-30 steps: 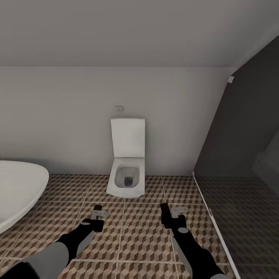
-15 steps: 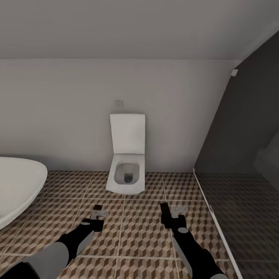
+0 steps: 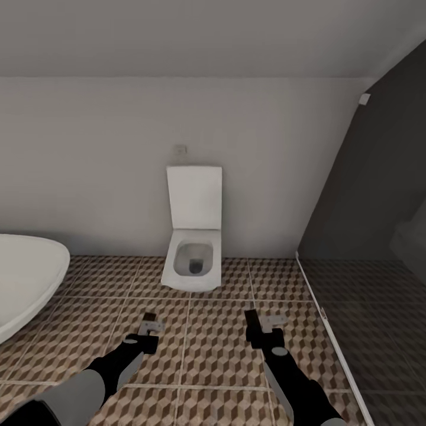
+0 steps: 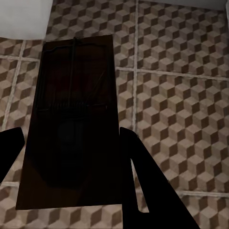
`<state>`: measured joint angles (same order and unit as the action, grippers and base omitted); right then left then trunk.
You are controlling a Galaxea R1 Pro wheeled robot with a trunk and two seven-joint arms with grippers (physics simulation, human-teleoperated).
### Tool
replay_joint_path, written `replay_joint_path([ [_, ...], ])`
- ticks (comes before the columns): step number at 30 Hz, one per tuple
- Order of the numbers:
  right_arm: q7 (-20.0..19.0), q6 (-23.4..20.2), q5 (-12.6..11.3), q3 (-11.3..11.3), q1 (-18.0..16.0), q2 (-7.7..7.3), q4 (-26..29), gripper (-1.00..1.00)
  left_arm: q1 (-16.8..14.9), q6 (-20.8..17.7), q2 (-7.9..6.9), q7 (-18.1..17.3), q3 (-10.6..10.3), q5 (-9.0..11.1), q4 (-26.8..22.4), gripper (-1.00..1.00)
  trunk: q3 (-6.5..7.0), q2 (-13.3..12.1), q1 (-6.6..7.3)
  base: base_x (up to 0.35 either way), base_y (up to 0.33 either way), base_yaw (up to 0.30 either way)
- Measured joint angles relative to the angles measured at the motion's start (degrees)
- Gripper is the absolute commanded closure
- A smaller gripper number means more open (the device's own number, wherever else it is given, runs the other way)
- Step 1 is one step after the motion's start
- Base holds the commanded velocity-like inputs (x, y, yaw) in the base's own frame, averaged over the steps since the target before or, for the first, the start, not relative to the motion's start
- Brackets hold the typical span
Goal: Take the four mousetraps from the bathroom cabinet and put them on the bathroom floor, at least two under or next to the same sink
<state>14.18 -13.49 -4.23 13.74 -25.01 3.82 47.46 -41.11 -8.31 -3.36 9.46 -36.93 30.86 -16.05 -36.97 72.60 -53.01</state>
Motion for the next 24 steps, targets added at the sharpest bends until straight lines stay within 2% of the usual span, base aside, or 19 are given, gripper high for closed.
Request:
replay_joint_path([
  [24, -0.1, 0.0, -0.1, 0.0, 0.0, 0.0, 0.0, 1.0, 0.0, 0.0, 0.0, 0.0, 0.0, 0.0, 0.0, 1.0, -6.48, 9.6, -5.27, 0.0, 0.0, 0.0],
])
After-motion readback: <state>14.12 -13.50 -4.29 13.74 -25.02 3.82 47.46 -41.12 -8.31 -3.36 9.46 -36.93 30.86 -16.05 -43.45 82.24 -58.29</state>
